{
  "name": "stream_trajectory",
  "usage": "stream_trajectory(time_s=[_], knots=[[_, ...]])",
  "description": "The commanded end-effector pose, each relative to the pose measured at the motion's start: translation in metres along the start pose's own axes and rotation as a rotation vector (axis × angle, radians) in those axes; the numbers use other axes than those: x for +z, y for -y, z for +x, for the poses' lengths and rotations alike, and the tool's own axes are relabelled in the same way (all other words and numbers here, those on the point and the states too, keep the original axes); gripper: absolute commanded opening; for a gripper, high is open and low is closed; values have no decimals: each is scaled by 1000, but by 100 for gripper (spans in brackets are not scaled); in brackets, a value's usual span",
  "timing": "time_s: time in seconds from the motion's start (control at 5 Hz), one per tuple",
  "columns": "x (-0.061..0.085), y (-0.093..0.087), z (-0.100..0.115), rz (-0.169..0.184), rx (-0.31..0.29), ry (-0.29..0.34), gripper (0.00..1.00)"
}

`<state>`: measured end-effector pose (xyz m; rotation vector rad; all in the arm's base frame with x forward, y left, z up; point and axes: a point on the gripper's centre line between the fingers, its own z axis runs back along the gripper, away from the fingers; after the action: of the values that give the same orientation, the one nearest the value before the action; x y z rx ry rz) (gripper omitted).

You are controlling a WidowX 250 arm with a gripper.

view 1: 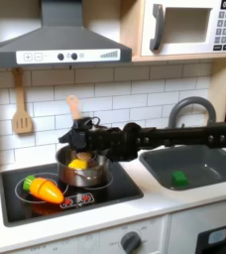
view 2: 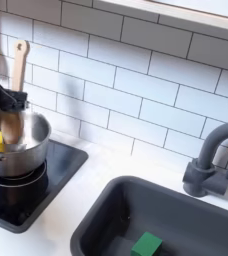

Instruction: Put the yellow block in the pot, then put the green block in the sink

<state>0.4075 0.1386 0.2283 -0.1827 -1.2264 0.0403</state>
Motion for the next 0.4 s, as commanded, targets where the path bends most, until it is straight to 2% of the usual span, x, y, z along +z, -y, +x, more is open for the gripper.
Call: stream_trajectory(time_s=[0.0,0.2], knots=[[-22,-12,5,12,3,-11,0],[-30,-10,1,2,10,-30,0]])
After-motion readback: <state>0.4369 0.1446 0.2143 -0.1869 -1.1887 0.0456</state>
